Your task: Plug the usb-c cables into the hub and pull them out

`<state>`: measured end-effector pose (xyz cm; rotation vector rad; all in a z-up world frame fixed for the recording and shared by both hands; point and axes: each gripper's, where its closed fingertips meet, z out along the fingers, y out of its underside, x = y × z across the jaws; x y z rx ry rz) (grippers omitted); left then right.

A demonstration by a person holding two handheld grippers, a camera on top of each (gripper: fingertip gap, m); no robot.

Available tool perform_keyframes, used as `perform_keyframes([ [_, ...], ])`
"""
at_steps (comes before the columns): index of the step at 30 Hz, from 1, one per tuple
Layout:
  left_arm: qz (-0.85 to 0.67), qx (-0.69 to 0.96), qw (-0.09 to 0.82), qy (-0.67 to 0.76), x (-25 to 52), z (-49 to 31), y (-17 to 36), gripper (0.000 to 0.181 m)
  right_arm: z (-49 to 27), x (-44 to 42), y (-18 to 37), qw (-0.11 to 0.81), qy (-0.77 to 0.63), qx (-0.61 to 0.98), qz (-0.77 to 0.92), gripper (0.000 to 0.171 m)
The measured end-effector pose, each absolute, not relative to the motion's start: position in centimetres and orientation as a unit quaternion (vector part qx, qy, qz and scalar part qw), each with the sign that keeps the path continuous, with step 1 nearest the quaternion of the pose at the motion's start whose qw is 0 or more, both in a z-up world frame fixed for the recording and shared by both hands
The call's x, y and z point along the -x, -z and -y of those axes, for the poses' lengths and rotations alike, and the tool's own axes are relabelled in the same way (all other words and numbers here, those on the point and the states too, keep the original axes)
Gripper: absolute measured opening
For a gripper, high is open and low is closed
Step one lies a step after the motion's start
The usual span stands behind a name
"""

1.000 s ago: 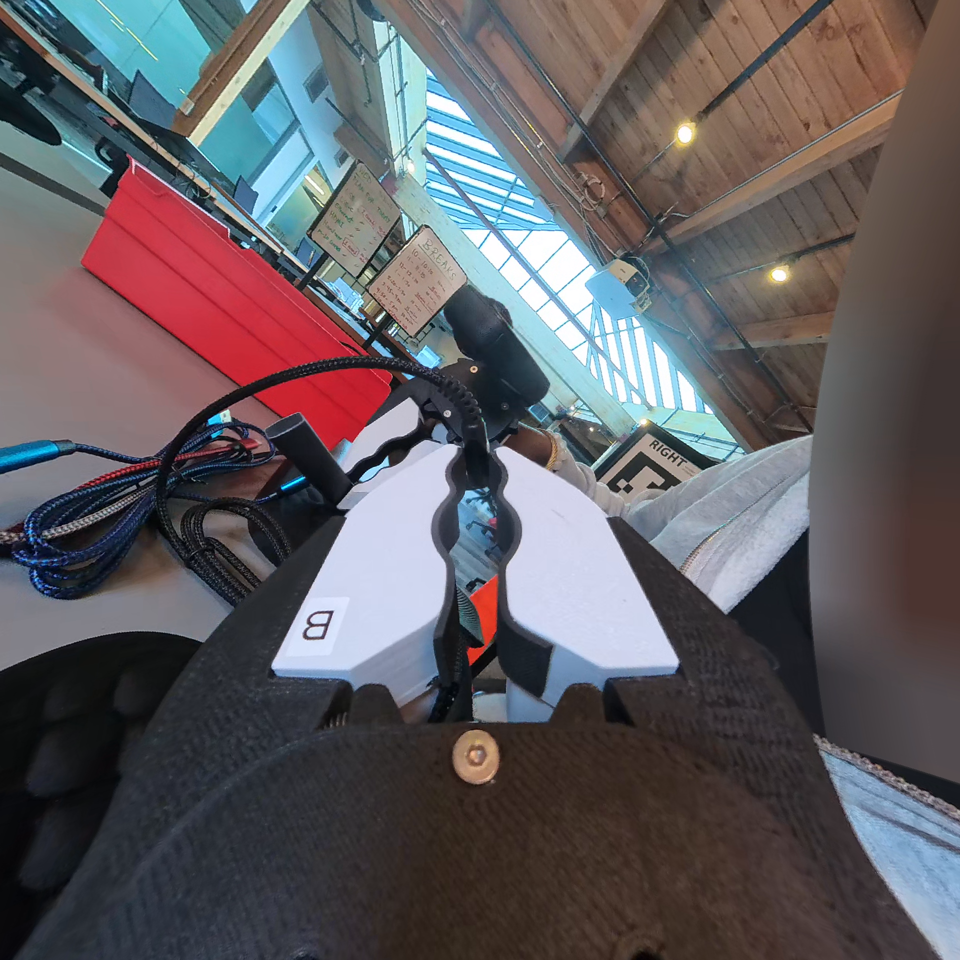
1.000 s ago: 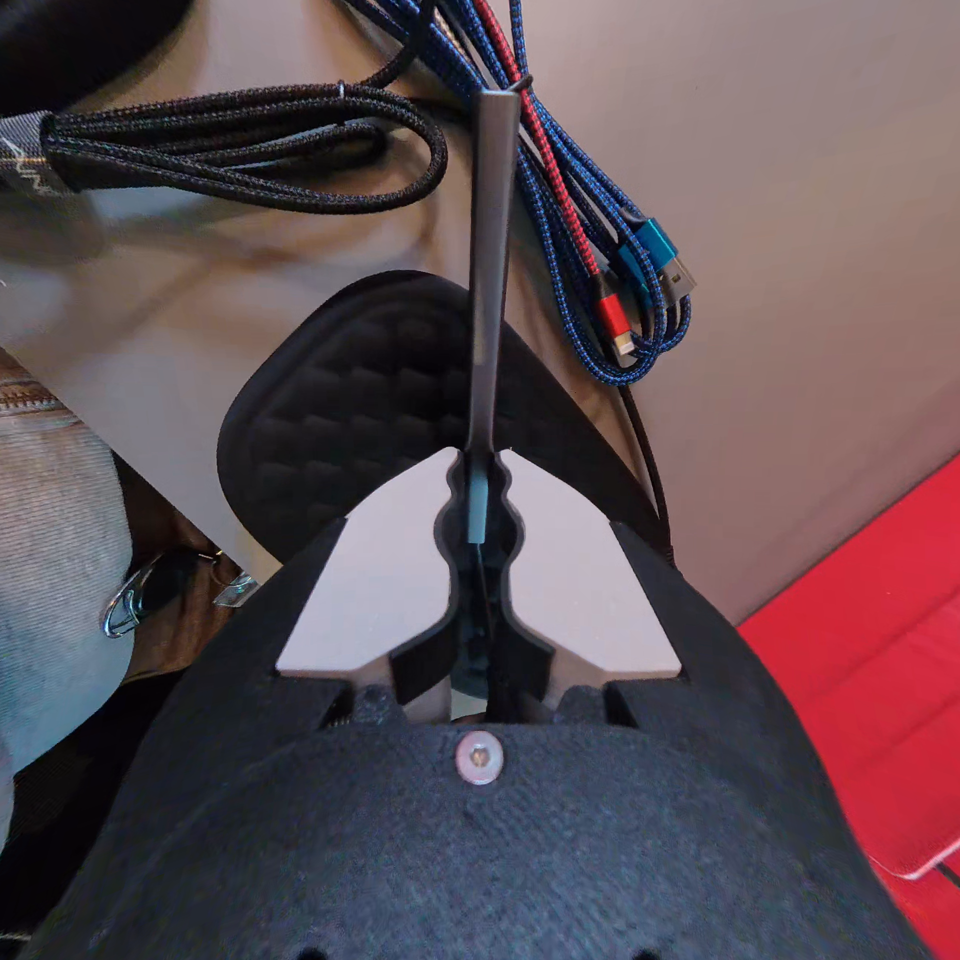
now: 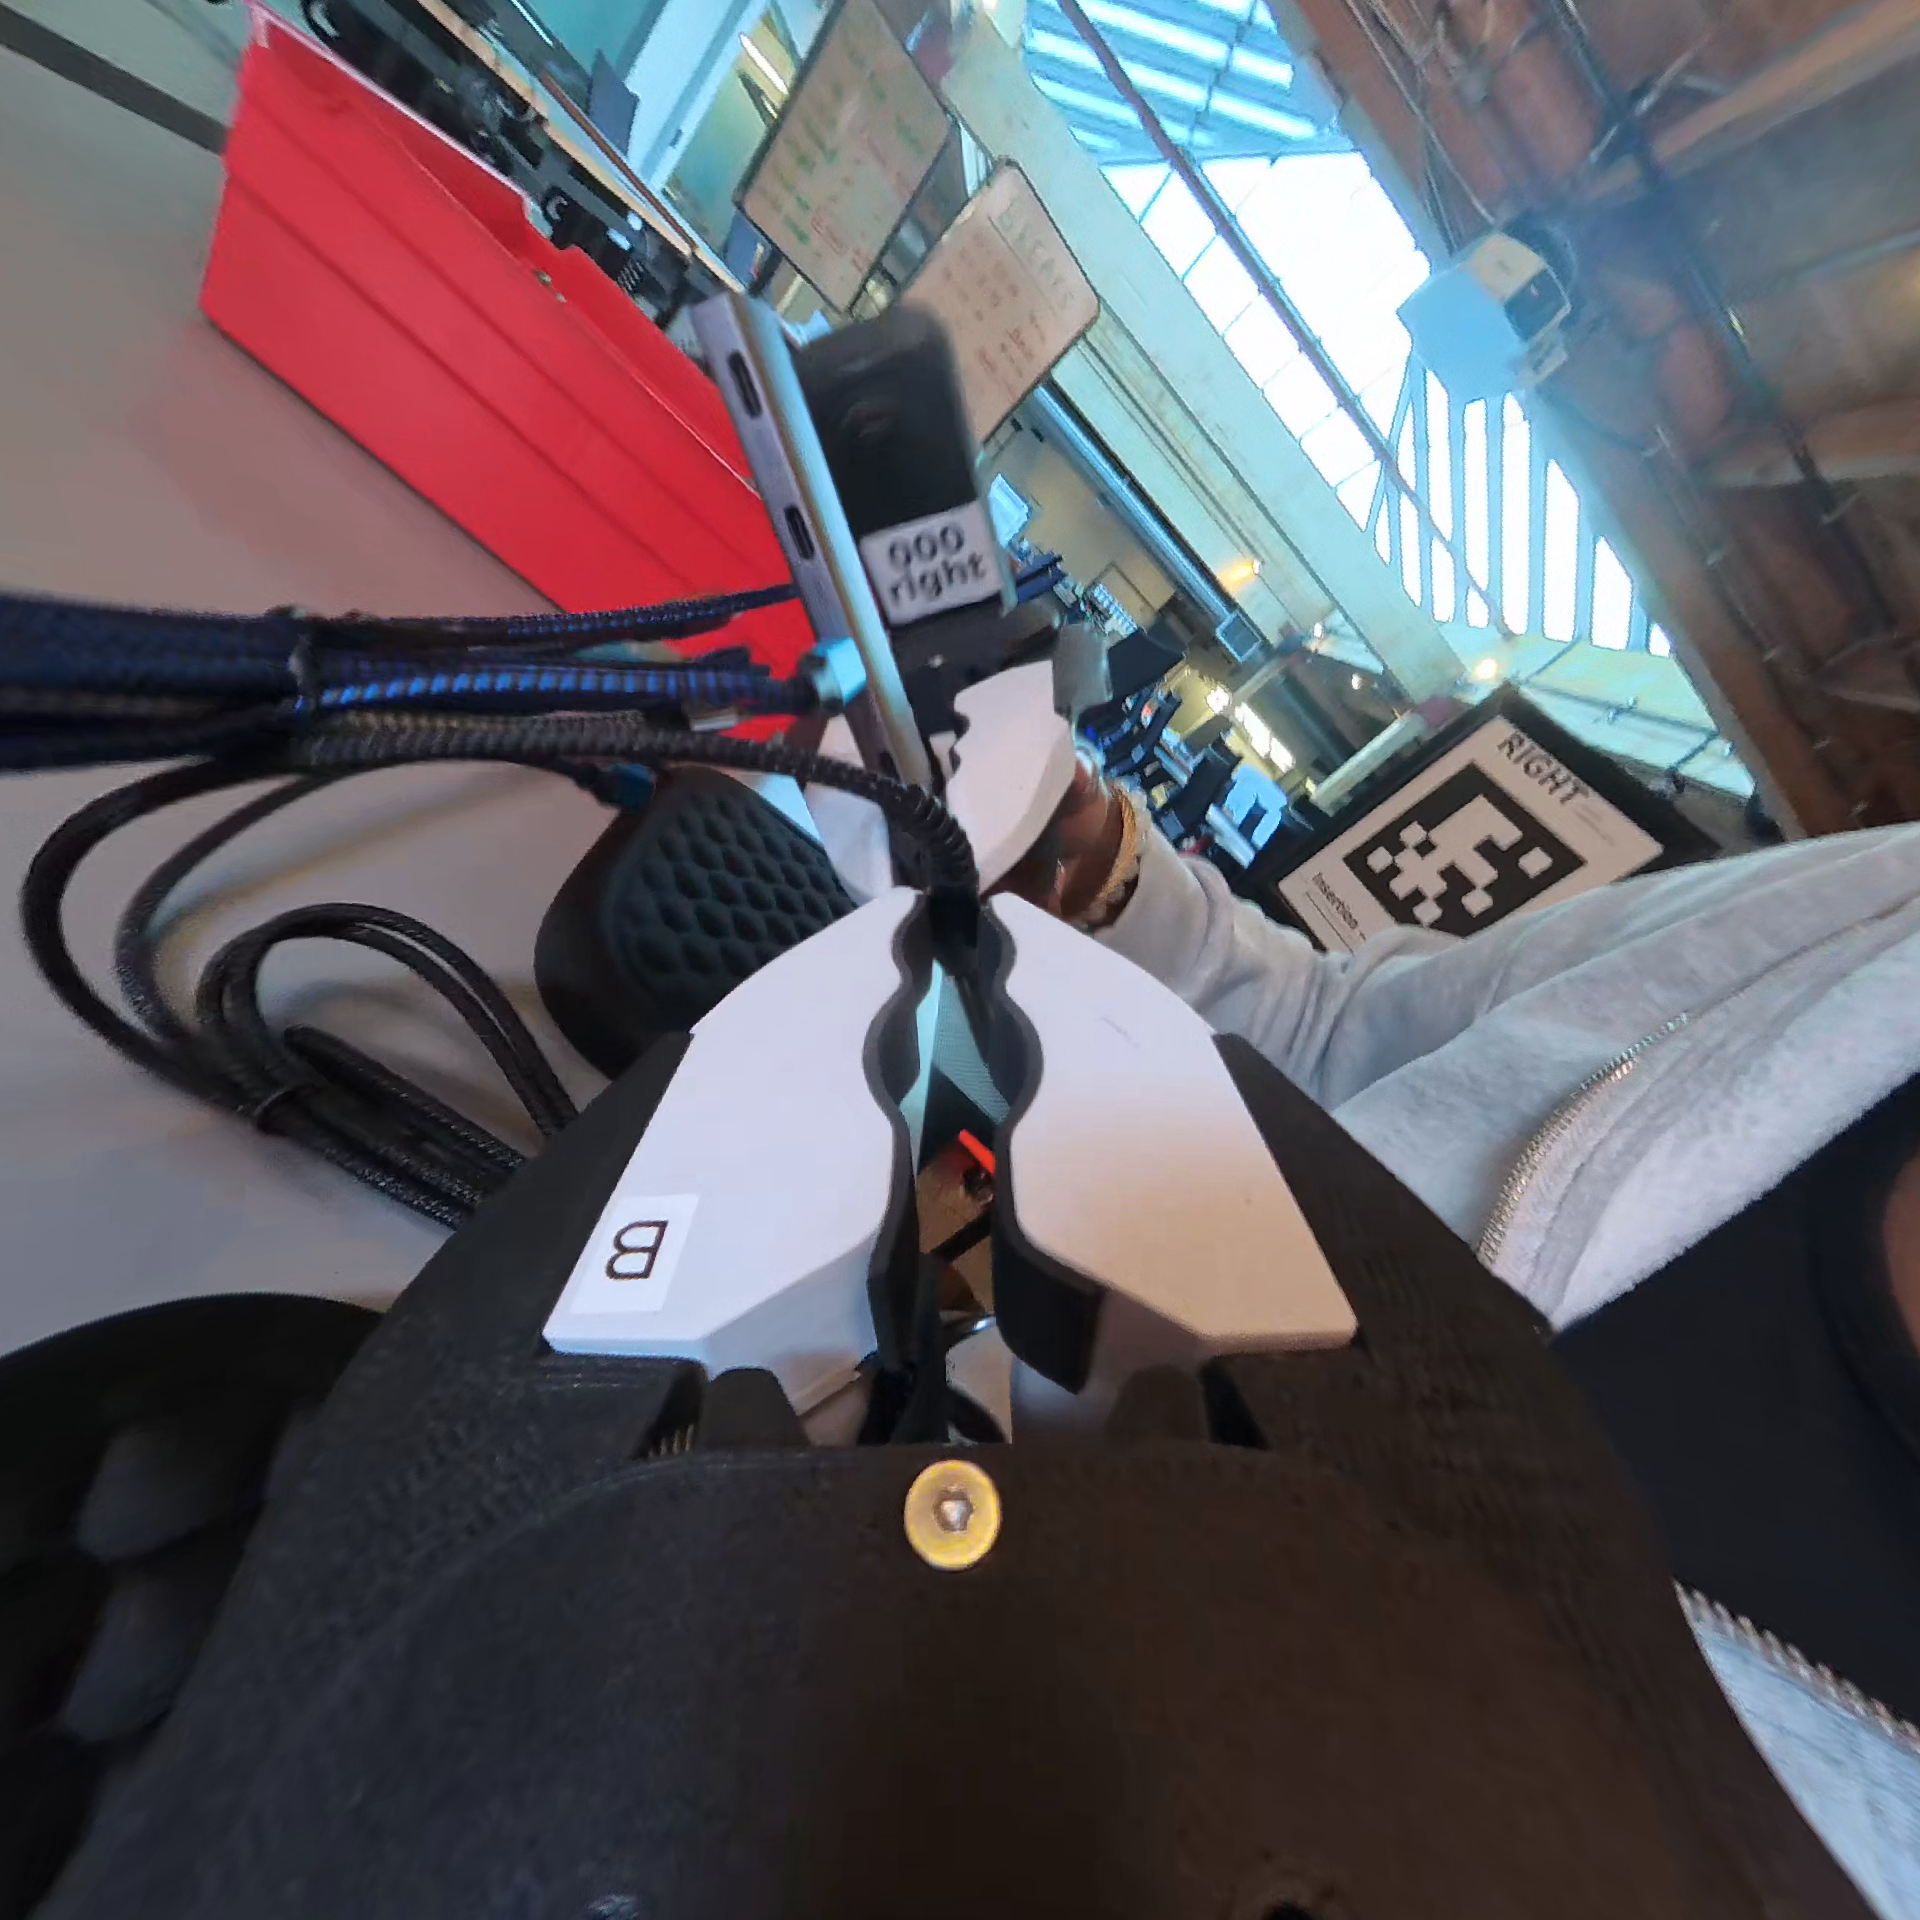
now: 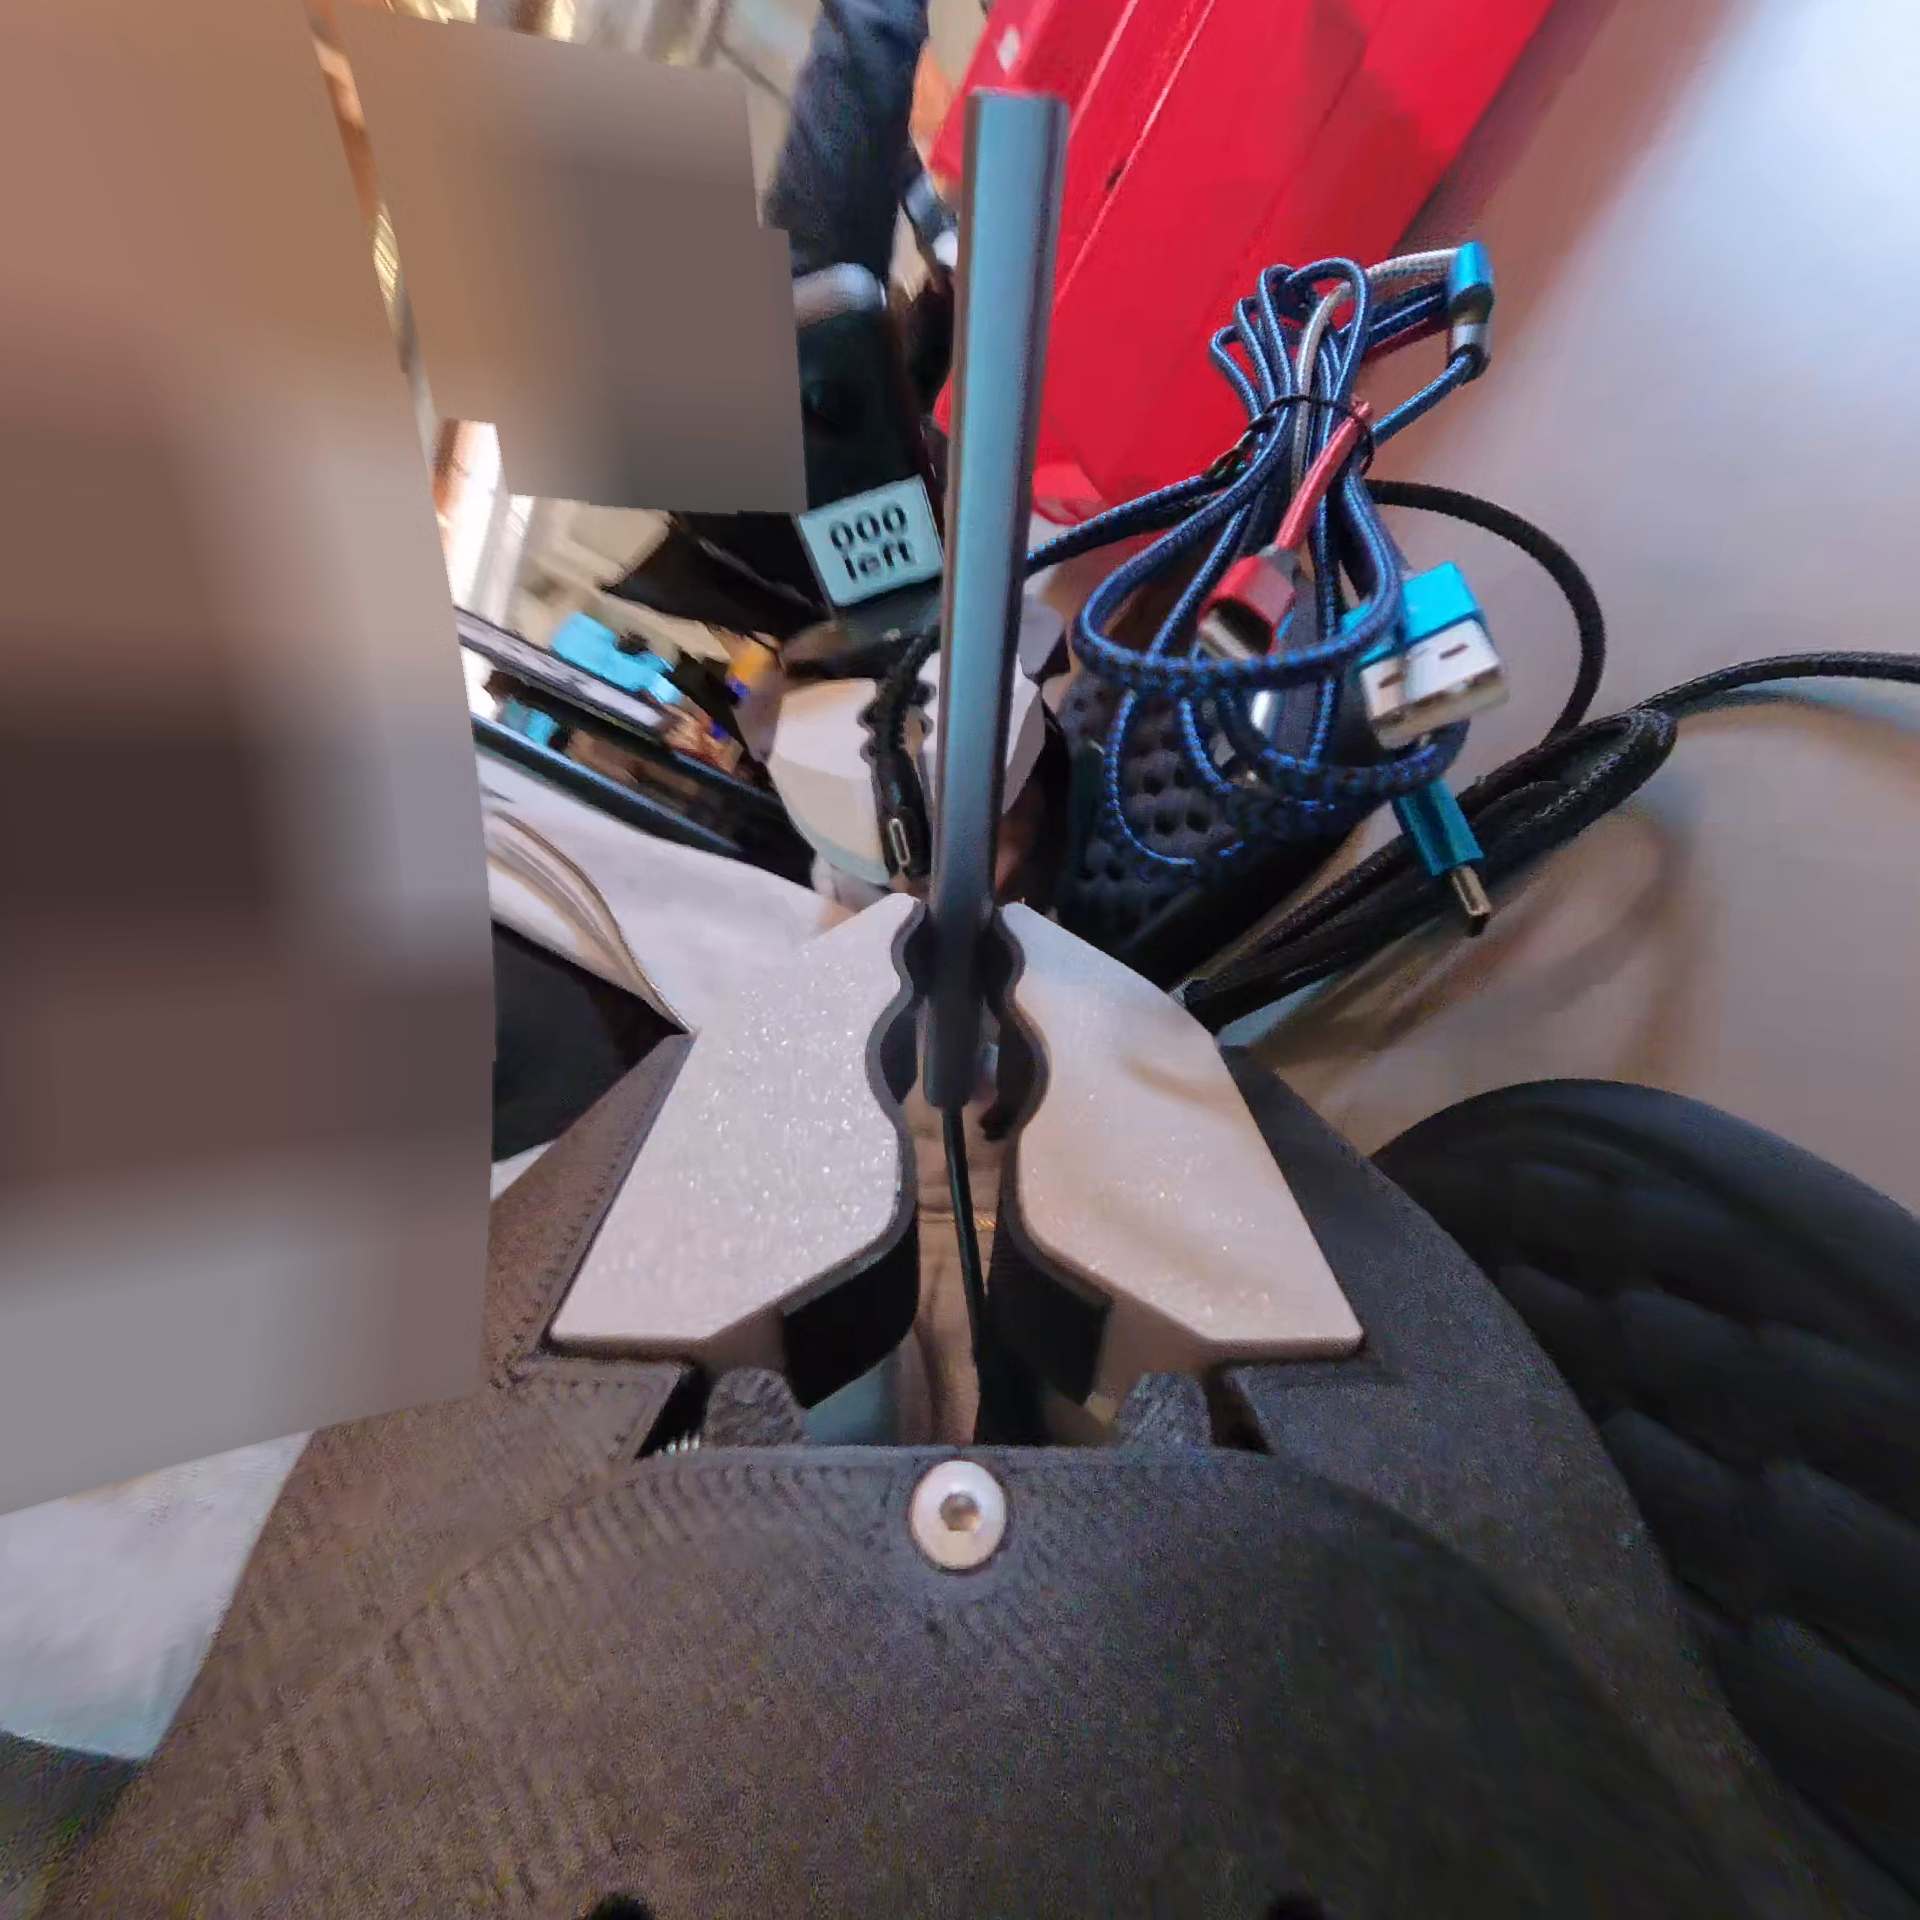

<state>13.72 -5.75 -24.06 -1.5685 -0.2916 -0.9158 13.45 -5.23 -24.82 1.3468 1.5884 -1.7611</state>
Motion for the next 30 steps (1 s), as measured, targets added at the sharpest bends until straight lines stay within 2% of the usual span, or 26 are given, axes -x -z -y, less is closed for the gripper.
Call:
perform_keyframes([
  [24, 0.034, 0.733, 0.543, 0.409, -16.3, 6.2, 25.1, 0.009, 6.2, -15.5, 25.2, 0.193, 0.498, -0.385, -0.752, 0.010],
  [27, 0.050, 0.729, 0.553, 0.399, -15.3, 6.6, 25.2, 0.008, 3.4, -15.0, 27.1, 0.140, 0.442, -0.426, -0.777, 0.010],
  [30, 0.064, 0.724, 0.563, 0.395, -14.8, 7.1, 25.5, 0.008, -1.6, -14.6, 30.7, -0.002, 0.282, -0.458, -0.843, 0.010],
])
